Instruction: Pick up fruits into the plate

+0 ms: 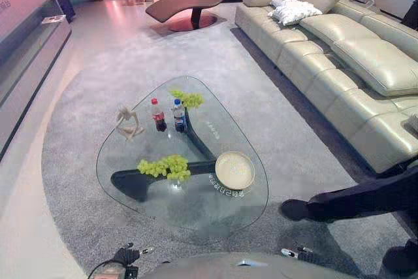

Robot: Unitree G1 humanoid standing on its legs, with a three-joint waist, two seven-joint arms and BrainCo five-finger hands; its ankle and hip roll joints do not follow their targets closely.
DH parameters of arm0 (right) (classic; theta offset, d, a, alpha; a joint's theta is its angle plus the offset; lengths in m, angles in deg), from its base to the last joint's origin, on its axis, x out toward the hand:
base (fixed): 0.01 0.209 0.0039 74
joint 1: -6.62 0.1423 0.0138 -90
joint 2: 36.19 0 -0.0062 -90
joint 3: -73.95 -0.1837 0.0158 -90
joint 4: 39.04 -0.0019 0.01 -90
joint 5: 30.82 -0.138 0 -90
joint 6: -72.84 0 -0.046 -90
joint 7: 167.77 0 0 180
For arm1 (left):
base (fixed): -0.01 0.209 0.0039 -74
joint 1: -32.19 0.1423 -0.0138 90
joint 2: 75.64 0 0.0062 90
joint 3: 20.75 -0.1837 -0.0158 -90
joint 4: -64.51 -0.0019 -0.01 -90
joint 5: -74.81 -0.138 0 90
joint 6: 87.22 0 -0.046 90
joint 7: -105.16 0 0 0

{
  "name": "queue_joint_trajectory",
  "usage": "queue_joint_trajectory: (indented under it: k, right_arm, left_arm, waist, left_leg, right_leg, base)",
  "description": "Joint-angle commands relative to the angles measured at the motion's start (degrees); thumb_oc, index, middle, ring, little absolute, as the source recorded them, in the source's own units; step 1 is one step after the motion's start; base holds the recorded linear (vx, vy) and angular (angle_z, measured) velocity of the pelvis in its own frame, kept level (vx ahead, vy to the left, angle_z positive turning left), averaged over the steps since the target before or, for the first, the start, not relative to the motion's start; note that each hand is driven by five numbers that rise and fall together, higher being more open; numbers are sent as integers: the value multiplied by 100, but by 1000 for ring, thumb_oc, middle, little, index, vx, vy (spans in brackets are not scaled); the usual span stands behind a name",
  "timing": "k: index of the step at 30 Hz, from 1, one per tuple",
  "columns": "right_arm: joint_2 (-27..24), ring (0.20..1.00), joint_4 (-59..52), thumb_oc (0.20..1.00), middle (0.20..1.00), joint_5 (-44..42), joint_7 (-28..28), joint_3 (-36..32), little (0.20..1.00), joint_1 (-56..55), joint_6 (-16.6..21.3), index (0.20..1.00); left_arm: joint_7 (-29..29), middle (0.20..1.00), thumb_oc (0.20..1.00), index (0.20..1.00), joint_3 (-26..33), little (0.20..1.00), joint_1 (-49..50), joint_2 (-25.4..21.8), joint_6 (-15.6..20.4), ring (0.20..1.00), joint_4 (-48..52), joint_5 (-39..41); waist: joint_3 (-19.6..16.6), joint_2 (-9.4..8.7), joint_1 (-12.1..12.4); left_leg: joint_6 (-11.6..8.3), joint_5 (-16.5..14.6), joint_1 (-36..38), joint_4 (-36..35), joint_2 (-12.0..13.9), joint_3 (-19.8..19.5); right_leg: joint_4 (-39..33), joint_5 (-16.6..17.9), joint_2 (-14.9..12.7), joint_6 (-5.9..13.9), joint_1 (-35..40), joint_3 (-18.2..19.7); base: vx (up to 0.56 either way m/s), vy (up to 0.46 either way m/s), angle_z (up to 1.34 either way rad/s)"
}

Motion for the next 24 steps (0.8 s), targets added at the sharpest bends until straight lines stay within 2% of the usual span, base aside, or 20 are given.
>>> queue_joint_trajectory:
  k: [1,17,24]
  right_arm:
    - [98,1000,297,1000,1000,49,8,-81,1000,568,-6,1000]
    - [81,1000,290,1000,1000,39,-22,-84,1000,571,-20,1000]
    - [33,1000,245,1000,1000,43,-31,-41,1000,611,-71,1000]
  left_arm:
    - [-46,1000,1000,1000,214,1000,-434,18,81,1000,-497,-6]
    - [47,1000,1000,1000,224,1000,-425,15,164,1000,-482,35]
    - [171,1000,1000,1000,238,1000,-520,-54,486,1000,-373,162]
  waist:
    - [255,-26,-14]
    - [281,-12,-43]
    - [322,8,-74]
  left_leg:
    - [142,-560,28,148,-41,-72]
    - [149,-562,33,153,-43,-51]
    - [148,-559,31,155,-35,-25]
  right_leg:
    - [236,-393,-113,52,231,-304]
    - [246,-398,-102,49,214,-263]
    - [258,-413,-95,47,196,-227]
  base:
    - [182,-47,-13]
    - [0,0,0]
    - [0,0,0]
